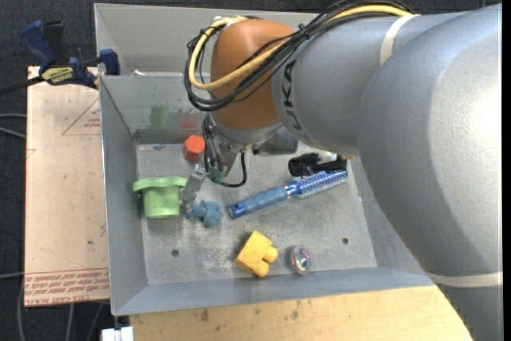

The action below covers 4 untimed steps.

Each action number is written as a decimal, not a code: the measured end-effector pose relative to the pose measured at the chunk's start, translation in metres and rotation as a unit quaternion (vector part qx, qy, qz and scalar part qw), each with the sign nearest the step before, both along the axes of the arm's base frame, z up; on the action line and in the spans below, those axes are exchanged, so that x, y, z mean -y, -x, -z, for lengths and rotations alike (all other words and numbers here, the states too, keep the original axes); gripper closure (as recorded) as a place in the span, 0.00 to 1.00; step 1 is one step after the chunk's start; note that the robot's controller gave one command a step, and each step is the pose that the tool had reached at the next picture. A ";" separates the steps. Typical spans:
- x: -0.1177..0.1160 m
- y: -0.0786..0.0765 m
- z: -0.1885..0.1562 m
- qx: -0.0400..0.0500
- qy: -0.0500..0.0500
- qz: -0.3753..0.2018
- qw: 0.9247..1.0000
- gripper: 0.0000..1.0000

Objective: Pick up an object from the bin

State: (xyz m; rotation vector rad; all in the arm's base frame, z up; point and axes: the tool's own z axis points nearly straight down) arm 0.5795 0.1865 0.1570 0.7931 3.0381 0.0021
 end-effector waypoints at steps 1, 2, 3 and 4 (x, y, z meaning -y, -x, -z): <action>0.056 0.021 0.052 -0.004 0.002 -0.013 1.000 0.00; 0.036 0.014 0.086 -0.002 0.000 -0.025 1.000 0.00; 0.037 0.014 0.084 -0.001 0.000 -0.023 1.000 1.00; 0.023 0.045 -0.111 0.004 -0.001 -0.047 0.999 1.00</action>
Offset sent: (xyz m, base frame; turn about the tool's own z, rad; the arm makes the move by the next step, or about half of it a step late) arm -0.0194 -0.0517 -0.0479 -0.0307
